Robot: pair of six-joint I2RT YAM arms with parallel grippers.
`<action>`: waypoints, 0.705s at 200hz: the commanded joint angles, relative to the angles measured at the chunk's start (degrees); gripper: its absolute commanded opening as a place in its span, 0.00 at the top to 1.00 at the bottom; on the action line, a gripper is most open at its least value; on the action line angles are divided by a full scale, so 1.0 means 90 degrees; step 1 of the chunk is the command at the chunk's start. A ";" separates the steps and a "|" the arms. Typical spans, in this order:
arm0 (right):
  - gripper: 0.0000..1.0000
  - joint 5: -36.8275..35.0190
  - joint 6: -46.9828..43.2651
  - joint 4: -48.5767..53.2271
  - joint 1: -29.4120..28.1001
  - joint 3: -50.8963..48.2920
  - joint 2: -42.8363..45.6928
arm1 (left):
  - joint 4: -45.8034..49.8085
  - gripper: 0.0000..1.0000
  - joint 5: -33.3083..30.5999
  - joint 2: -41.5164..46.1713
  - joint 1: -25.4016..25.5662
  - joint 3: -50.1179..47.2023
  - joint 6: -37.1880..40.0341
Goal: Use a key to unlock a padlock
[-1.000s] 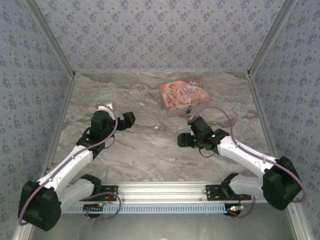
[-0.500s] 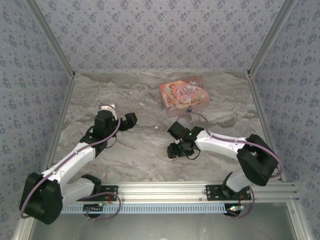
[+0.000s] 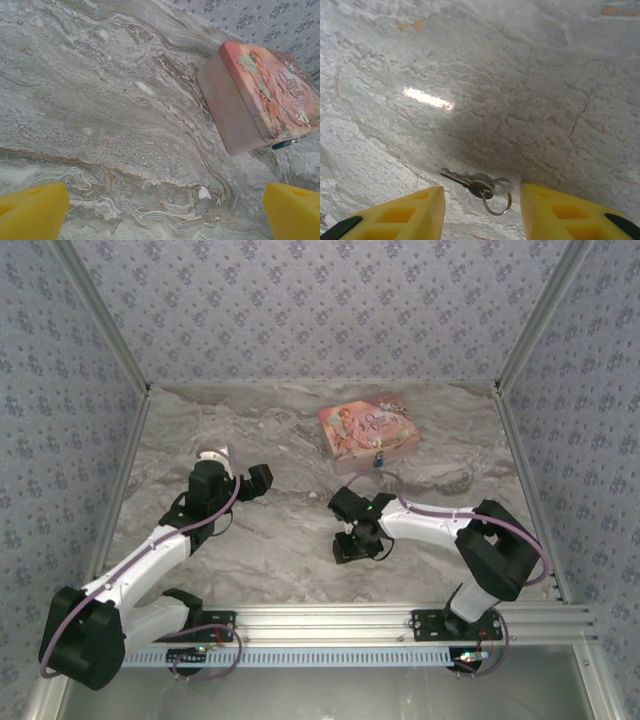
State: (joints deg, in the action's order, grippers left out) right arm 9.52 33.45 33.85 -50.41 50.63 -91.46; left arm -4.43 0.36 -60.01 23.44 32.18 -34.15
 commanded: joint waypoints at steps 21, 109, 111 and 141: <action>0.59 0.0031 -0.0110 0.0290 -0.0051 0.0163 -0.0254 | 0.0081 0.01 -0.0141 0.0095 0.0042 0.0096 -0.0046; 0.87 0.0044 -0.0011 0.0097 -0.0130 0.0135 -0.0502 | 0.0199 0.01 -0.0235 0.0202 0.0042 0.0076 -0.0024; 0.88 0.0031 -0.0007 0.0097 -0.0131 0.0128 -0.0502 | 0.0204 0.01 -0.0235 0.0203 0.0042 0.0079 -0.0024; 0.98 -0.0169 0.0002 0.0102 -0.0131 0.0072 -0.0242 | 0.0229 0.01 -0.0255 0.0222 0.0038 0.0086 0.0015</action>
State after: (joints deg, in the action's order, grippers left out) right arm 7.35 33.32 36.84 -50.63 52.40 -93.80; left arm -3.01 -0.93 -59.13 23.44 32.18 -34.15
